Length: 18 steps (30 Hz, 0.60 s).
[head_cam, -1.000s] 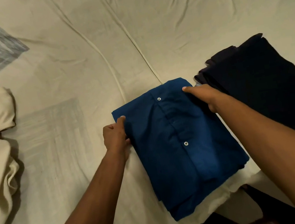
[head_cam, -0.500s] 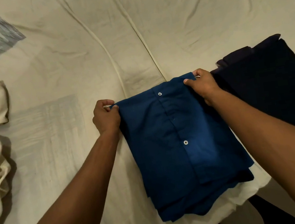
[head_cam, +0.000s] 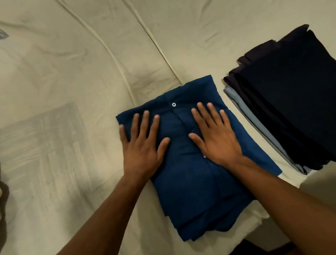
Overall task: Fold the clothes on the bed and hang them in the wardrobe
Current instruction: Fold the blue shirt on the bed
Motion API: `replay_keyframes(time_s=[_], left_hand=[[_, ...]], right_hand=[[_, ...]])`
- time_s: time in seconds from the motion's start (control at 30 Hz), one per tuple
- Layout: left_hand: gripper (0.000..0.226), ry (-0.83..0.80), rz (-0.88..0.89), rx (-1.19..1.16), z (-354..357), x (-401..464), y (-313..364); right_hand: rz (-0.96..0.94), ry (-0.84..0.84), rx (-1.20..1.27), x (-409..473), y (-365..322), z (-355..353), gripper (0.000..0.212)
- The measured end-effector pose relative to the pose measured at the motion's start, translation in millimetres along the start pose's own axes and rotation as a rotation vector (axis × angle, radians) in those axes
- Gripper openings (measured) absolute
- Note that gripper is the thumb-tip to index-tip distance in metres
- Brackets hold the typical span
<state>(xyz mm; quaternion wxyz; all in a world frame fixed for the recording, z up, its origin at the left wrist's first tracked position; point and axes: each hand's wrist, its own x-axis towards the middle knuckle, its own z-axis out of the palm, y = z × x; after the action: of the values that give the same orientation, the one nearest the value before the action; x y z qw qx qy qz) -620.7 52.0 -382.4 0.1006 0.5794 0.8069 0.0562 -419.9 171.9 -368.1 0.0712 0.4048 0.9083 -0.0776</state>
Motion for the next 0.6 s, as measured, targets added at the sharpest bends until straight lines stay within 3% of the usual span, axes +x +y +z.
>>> replay_keyframes(time_s=[0.17, 0.33, 0.43, 0.53, 0.6], left_hand=[[0.071, -0.017, -0.279, -0.203, -9, -22, 11], [0.057, 0.193, -0.662, -0.652, -33, -78, 54], [0.027, 0.04, -0.932, -0.971, -45, -115, 82], [0.006, -0.075, -0.971, -1.054, -50, -144, 104], [0.009, -0.056, -0.995, -1.131, -51, -152, 108]], right_hand=[[-0.006, -0.025, -0.02, -12, 4, -10, 0.072], [-0.095, 0.009, 0.021, -55, -14, -12, 0.071], [-0.068, -0.065, 0.005, -84, -7, -2, 0.072], [-0.016, -0.114, -0.042, -107, 12, 3, 0.072], [0.023, -0.123, -0.041, -115, 20, 1, 0.072]])
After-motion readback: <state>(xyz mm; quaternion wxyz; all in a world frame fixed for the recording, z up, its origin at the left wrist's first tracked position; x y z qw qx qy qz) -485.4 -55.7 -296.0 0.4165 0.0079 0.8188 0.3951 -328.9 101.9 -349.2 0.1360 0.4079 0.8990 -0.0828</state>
